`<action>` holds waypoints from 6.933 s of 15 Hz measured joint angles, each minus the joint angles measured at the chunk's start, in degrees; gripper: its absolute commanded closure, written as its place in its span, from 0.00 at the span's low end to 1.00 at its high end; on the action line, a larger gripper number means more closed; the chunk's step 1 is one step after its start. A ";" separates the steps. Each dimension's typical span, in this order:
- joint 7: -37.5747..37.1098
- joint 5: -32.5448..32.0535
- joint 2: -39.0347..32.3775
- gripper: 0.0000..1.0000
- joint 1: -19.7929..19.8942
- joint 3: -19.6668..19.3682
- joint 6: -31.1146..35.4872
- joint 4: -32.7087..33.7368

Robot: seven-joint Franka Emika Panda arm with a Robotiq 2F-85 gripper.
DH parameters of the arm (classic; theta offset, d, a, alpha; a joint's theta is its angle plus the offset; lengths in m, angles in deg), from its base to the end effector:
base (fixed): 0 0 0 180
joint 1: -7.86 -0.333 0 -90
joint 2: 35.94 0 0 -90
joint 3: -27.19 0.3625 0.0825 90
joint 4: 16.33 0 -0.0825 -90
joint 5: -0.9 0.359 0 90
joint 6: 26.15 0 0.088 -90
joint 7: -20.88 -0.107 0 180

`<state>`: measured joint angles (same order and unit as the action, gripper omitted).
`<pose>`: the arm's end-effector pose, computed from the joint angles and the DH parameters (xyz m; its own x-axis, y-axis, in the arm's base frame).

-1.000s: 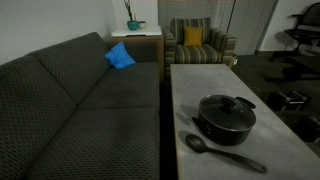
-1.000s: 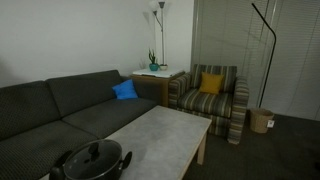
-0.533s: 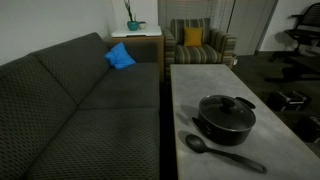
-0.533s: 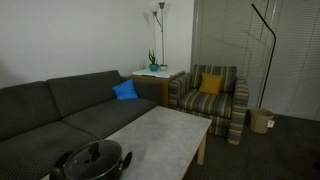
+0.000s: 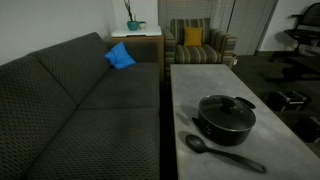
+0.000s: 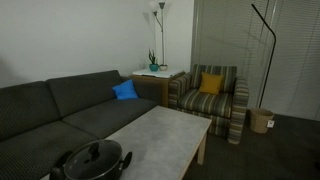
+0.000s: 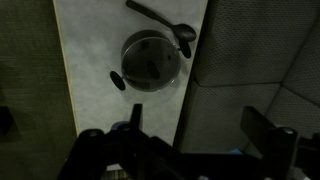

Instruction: Uncover the pot

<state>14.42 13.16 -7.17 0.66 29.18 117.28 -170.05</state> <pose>0.3522 0.0564 0.4786 0.9499 -0.1286 0.2849 -0.0752 -0.9787 -0.1909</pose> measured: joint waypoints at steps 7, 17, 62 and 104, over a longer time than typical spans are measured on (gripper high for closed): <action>3.17 -3.90 -18.59 0.00 0.21 -0.02 -3.02 14.21; 6.09 -4.01 -37.95 0.00 0.24 0.24 -8.59 28.31; 16.49 -15.70 -75.59 0.00 0.74 2.07 9.95 50.60; 16.75 -15.35 -101.21 0.86 3.85 5.07 0.79 79.43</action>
<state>31.18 -2.19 -108.37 4.51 34.24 118.08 -90.62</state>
